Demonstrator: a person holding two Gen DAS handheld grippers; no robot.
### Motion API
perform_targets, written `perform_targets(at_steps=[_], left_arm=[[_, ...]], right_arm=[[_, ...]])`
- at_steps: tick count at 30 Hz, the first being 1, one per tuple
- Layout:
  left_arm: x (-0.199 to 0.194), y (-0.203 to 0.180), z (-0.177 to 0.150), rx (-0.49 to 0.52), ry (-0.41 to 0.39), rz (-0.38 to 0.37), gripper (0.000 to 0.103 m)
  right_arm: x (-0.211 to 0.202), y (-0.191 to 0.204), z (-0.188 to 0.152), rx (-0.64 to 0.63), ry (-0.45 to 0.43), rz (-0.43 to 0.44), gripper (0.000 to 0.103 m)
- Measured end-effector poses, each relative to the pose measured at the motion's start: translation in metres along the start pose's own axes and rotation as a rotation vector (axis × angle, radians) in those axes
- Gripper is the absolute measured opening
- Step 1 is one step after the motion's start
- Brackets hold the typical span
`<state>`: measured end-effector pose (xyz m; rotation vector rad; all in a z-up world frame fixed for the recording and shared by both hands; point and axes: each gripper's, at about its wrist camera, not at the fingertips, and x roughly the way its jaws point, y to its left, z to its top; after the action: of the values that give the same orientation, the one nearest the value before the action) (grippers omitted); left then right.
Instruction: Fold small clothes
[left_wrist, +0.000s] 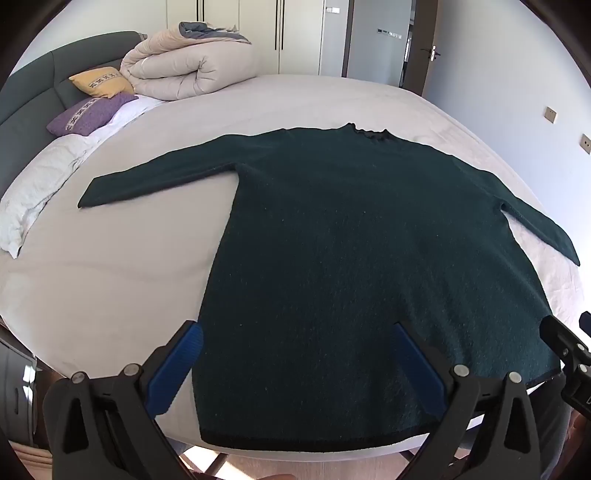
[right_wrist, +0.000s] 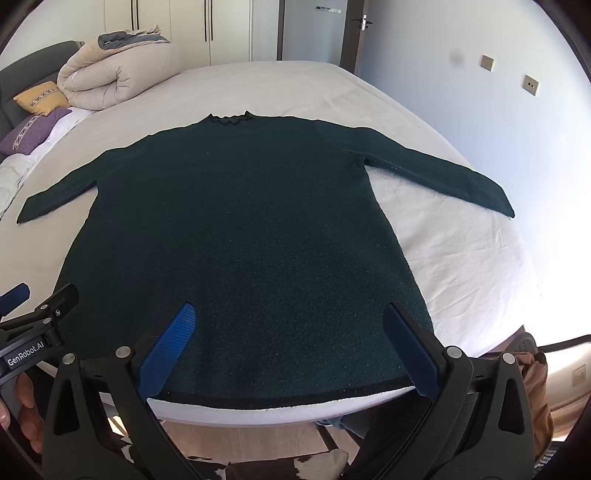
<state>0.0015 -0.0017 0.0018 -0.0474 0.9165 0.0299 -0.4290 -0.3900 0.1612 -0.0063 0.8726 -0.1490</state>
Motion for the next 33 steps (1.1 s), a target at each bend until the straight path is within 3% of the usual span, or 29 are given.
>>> perform_targets(at_steps=[33], left_arm=[[0.005,0.001,-0.011,0.001,0.005,-0.004,0.103]], right_arm=[[0.001,0.003,-0.004,0.002,0.002,0.0,0.103]])
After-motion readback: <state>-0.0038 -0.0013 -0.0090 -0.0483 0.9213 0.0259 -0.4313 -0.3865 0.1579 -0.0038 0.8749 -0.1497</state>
